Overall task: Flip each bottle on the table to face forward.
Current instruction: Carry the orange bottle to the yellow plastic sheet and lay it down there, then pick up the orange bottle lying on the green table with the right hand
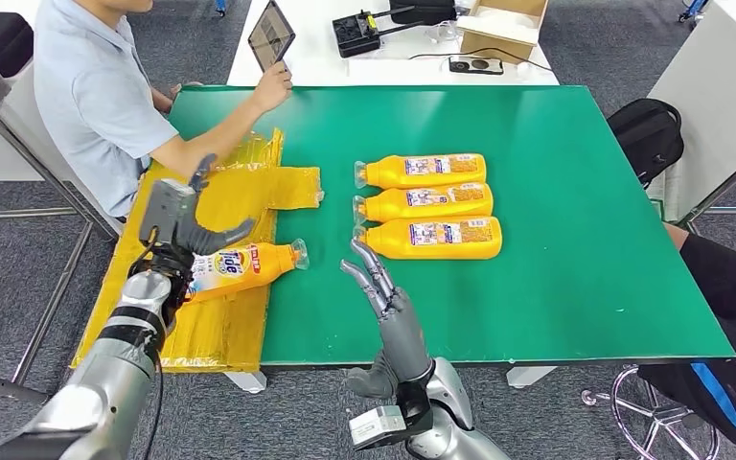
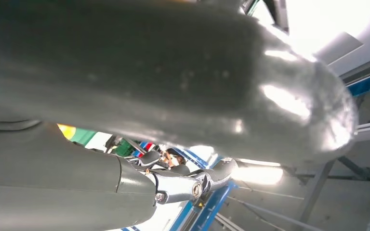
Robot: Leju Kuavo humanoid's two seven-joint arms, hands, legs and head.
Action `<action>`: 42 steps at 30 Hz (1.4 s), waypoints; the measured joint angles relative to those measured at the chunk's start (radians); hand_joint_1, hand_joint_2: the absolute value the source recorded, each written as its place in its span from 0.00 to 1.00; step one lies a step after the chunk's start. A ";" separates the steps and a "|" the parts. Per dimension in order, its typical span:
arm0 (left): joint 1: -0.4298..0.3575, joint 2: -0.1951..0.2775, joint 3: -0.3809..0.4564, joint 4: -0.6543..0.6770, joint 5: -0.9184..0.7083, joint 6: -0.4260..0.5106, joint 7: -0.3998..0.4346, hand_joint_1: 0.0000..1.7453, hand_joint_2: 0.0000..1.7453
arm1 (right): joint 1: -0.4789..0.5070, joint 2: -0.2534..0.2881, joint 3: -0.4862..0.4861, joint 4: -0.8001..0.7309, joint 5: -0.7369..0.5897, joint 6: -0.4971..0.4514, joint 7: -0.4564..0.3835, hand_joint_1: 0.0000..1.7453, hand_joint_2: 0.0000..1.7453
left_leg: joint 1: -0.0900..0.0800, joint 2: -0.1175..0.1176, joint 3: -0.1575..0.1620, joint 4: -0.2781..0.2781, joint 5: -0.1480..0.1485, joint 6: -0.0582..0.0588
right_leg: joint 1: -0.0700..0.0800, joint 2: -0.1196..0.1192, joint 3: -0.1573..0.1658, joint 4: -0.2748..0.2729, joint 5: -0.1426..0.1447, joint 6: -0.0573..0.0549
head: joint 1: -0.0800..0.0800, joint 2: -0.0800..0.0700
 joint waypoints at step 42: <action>0.682 -0.045 -0.069 -0.941 0.280 0.078 -0.100 0.00 1.00 | -0.041 -0.179 -0.531 0.251 0.597 0.357 0.393 0.00 1.00 | -0.001 0.000 -0.001 0.000 -0.002 0.001 | -0.001 0.000 0.001 -0.002 0.000 0.001 | 0.000 0.000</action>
